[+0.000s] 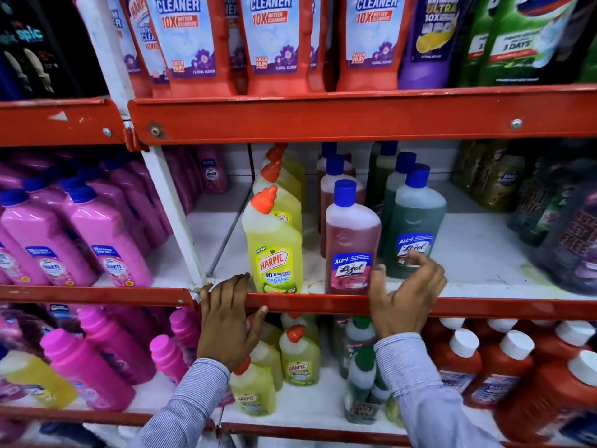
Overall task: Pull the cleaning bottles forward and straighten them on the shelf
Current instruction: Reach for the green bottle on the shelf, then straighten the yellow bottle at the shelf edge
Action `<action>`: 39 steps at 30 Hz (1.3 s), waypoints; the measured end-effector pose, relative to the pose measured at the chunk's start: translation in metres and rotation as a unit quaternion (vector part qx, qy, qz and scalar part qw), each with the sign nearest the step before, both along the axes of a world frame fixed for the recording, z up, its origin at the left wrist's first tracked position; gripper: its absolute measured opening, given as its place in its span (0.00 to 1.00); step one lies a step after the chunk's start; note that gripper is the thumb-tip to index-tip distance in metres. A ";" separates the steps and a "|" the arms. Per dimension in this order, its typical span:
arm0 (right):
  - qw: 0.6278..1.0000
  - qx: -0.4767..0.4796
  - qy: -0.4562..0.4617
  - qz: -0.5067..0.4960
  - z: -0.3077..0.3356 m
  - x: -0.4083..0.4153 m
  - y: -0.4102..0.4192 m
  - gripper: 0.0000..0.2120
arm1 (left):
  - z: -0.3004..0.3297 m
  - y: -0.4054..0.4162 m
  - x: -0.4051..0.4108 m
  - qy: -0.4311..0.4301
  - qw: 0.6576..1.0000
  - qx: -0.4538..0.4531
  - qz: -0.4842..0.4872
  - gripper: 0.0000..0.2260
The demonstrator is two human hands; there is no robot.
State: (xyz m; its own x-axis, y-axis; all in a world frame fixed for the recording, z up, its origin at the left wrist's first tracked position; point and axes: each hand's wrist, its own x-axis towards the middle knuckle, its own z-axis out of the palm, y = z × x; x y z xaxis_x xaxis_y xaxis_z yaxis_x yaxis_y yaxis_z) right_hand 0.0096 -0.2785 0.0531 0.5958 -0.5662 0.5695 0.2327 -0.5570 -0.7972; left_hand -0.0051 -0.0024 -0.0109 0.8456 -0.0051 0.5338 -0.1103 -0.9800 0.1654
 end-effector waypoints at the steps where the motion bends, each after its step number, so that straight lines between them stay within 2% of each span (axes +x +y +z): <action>1: 1.000 0.008 0.010 -0.027 0.001 0.006 -0.009 0.27 | 0.000 -0.001 0.000 0.000 1.000 -0.001 0.001 0.28; 3: 0.995 0.010 0.081 -0.060 0.004 0.023 -0.024 0.34 | 0.000 -0.001 0.000 -0.002 1.000 -0.002 0.001 0.28; 5: 0.987 0.010 0.149 -0.055 0.009 0.037 -0.032 0.44 | -0.001 0.000 0.000 -0.003 1.000 -0.003 0.002 0.28; 7: 0.982 0.002 0.186 -0.041 0.012 0.047 -0.037 0.49 | -0.001 -0.001 0.000 -0.005 1.000 -0.004 0.003 0.28; 14: 0.973 -0.078 0.213 -0.043 0.009 0.056 -0.044 0.43 | 0.000 -0.002 0.000 -0.001 1.000 0.000 0.009 0.27; 24: 0.977 -0.081 0.185 -0.062 0.003 0.025 -0.049 0.43 | 0.002 -0.002 0.000 0.002 1.000 0.013 0.010 0.27; 34: 0.976 -0.074 0.198 -0.052 0.004 0.008 -0.050 0.44 | 0.000 -0.002 0.000 0.007 1.000 0.009 0.010 0.27; 37: 0.983 -0.049 0.169 -0.058 0.005 0.001 -0.048 0.48 | 0.000 -0.001 0.000 0.010 1.000 0.010 0.011 0.28; 39: 0.990 -0.044 0.111 -0.078 0.009 -0.008 -0.042 0.47 | 0.001 -0.001 0.000 0.011 1.000 0.007 0.009 0.27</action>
State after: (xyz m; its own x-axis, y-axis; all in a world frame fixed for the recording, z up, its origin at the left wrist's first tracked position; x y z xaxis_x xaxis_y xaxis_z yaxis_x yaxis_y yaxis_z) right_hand 0.0017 -0.3209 0.0619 0.6211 -0.6155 0.4851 -0.0375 -0.6416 -0.7661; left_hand -0.0052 -0.0029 -0.0102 0.8575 0.0037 0.5144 -0.0885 -0.9840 0.1547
